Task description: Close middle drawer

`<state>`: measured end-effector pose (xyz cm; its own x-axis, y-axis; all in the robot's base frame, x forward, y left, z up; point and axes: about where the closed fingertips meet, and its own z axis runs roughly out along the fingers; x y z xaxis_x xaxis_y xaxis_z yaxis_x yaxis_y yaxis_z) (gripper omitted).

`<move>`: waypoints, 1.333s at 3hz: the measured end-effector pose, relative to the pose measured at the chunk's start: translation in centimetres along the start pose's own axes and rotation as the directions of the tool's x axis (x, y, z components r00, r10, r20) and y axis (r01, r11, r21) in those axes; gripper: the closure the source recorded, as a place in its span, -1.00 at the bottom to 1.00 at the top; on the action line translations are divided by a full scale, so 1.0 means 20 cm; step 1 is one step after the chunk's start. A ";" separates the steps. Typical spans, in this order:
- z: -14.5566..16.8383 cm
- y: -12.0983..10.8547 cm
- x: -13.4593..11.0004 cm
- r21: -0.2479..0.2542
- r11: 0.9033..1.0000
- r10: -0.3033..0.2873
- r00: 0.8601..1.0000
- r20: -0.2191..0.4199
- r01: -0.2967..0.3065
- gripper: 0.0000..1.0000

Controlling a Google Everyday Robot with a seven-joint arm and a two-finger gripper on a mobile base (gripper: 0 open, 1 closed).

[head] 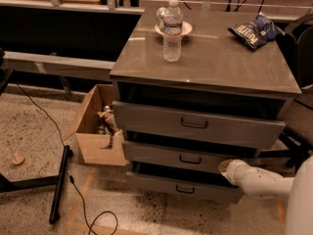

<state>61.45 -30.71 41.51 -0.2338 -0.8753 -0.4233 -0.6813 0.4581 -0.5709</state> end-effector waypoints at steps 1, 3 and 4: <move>0.03 -0.03 0.00 0.002 1.000 -0.014 1.000 -0.004 0.014 1.00; -0.08 0.07 -0.02 -0.061 0.998 -0.011 1.000 0.029 0.013 1.00; -0.35 0.26 -0.11 -0.175 0.984 0.028 0.999 0.043 -0.020 1.00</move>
Offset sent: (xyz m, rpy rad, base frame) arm -0.0162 0.0002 0.0016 0.0393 0.0390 0.0603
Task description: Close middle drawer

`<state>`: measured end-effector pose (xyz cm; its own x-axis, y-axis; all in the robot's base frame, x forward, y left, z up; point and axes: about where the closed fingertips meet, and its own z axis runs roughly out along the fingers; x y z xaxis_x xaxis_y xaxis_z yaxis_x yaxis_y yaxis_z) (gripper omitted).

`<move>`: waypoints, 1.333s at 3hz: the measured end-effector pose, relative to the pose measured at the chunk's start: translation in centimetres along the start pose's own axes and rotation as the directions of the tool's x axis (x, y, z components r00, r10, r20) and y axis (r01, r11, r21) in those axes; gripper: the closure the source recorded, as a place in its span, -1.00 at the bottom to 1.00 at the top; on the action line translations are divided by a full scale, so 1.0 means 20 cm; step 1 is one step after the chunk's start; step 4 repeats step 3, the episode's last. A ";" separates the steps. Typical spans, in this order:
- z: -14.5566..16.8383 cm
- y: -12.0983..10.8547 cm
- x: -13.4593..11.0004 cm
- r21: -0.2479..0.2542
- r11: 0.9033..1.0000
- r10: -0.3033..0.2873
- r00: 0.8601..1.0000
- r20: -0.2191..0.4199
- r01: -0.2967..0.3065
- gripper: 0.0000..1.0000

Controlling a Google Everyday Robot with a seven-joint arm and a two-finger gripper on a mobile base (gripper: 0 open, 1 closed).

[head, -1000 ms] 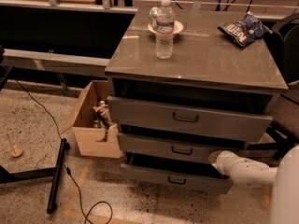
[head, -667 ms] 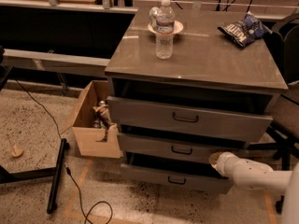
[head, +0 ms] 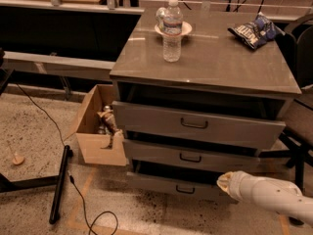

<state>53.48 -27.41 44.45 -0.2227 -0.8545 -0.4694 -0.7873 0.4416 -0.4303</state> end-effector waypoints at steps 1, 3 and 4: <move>-0.22 0.17 -0.09 -0.094 0.994 0.051 0.999 0.016 -0.049 1.00; -0.52 0.23 -0.25 -0.206 0.966 0.205 0.945 0.255 -0.154 0.65; -0.52 0.23 -0.25 -0.206 0.966 0.205 0.945 0.255 -0.154 0.65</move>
Offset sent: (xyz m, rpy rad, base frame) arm -0.1264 0.0340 0.1172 0.5246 0.0603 0.2563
